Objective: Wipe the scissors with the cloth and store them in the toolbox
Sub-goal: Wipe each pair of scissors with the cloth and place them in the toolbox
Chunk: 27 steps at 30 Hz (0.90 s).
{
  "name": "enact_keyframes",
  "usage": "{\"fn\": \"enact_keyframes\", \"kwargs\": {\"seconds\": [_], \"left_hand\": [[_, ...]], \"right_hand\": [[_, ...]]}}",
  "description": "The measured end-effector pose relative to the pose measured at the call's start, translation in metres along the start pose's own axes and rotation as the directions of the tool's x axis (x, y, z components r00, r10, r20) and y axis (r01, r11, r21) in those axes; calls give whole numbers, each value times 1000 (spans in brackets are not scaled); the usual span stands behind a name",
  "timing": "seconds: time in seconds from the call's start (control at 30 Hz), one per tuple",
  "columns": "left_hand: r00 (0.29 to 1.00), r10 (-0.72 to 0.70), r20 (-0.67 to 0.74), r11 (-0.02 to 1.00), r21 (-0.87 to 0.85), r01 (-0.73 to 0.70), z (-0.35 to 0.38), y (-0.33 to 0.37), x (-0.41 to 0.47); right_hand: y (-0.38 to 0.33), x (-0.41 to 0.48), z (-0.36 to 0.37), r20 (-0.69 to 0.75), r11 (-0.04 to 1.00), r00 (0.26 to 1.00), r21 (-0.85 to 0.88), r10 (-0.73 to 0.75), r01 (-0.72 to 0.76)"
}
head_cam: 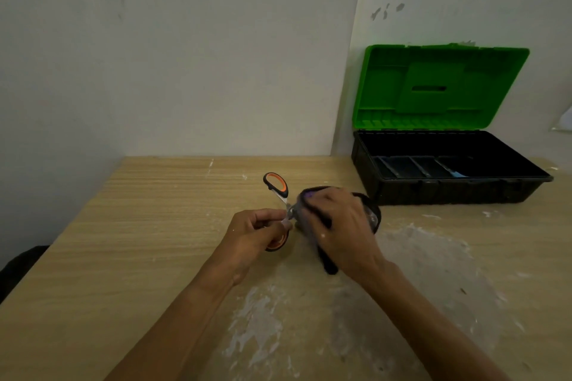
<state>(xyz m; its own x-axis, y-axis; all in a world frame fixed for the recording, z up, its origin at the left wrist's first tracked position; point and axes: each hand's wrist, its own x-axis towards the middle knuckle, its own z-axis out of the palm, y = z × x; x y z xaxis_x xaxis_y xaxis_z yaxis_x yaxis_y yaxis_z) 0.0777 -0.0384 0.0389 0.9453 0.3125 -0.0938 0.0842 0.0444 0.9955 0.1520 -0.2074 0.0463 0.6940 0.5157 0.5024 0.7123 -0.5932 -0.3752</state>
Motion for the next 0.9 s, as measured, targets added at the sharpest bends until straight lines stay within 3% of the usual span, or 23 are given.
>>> {"fn": "enact_keyframes", "kwargs": {"seconds": [0.1, 0.27, 0.37, 0.47, 0.57, 0.63, 0.7, 0.83, 0.9], "left_hand": [[1000, 23, 13, 1000, 13, -23, -1, -1, 0], [1000, -19, -17, 999, -49, 18, -5, 1, 1], [998, -70, 5, 993, -95, 71, -10, 1, 3], [995, -96, 7, 991, -92, 96, -9, -1, 5], [998, -65, 15, 993, -102, 66, -6, -1, 5], [999, -38, 37, 994, -97, 42, -6, -1, 3], [998, -36, 56, 995, -88, 41, -7, -1, 3], [997, -67, 38, 991, -114, 71, -7, 0, 3], [997, -74, 36, 991, -113, 78, -7, 1, 3]], "right_hand": [[-13, -9, 11, 101, 975, 986, -164, -132, 148], [7, -7, 13, 6, 963, 997, -257, -76, 75], [27, 1, 5, -37, 983, 998, -172, 55, -61], [34, 10, -4, -189, 979, 960, 48, 204, -199], [7, 3, 2, -173, 993, 981, 97, 84, -68], [-10, -7, 11, -40, 995, 995, -18, -95, 94], [-12, -12, 19, 49, 971, 982, -148, -184, 189], [7, -4, 13, -23, 976, 990, -172, -137, 132], [21, 2, 9, -57, 991, 992, -85, -111, 106]]}}
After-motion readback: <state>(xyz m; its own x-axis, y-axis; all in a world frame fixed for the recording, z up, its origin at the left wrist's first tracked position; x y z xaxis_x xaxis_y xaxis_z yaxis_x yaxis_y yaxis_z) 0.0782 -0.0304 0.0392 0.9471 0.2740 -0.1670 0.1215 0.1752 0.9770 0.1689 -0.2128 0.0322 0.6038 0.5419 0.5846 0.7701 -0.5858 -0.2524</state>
